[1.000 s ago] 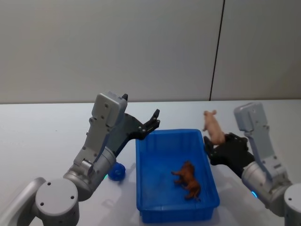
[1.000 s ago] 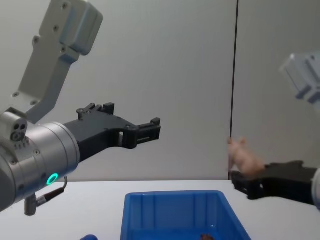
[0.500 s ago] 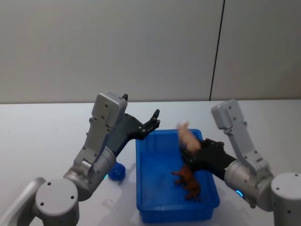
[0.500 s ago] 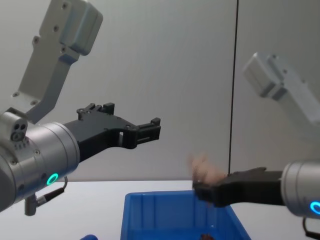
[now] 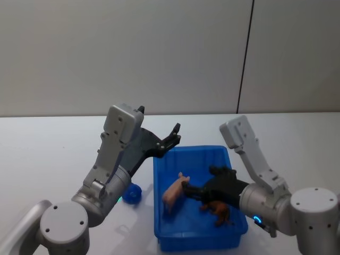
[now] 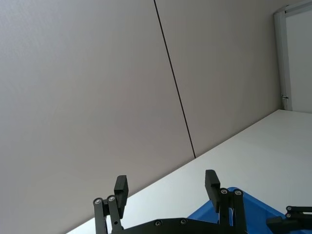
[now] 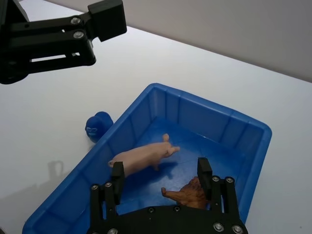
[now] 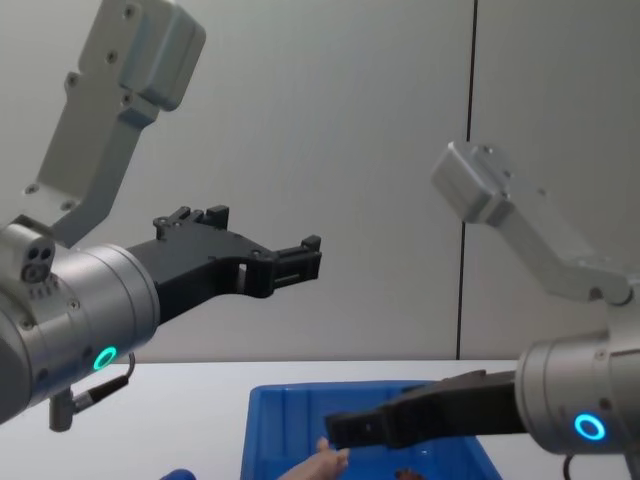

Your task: Pick up the two dolls from the table and place them into the box.

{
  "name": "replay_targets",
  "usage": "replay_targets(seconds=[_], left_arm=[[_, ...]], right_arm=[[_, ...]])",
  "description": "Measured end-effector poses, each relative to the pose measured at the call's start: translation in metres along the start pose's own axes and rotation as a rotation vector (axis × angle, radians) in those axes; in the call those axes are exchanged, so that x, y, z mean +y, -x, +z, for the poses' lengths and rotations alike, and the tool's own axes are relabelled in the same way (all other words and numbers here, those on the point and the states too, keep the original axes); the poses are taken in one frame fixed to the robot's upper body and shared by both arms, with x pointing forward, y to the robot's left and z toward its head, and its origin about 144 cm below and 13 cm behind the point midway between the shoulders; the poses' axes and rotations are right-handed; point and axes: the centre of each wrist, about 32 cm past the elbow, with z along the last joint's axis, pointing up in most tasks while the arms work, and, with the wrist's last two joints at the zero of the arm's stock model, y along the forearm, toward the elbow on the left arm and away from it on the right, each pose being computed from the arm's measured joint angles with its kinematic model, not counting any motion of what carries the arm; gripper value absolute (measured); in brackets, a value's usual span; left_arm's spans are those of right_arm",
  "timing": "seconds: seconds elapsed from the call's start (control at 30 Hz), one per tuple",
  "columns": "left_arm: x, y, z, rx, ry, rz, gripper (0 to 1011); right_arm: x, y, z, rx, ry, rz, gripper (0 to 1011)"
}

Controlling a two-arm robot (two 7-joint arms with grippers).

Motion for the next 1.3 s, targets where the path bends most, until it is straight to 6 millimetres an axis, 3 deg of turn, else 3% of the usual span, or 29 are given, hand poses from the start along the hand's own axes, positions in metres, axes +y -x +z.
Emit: replay_targets(seconds=[0.13, 0.67, 1.3], left_arm=[[0.000, 0.000, 0.000, 0.000, 0.000, 0.000, 1001], [0.000, 0.000, 0.000, 0.000, 0.000, 0.000, 1001], [0.002, -0.002, 0.000, 0.004, -0.014, 0.000, 1001]], right_arm=[[0.001, 0.000, 0.001, 0.003, 0.009, 0.009, 1001], [-0.013, -0.012, 0.000, -0.006, -0.075, -0.064, 1001], [-0.055, -0.041, -0.019, 0.046, -0.138, -0.316, 1001]])
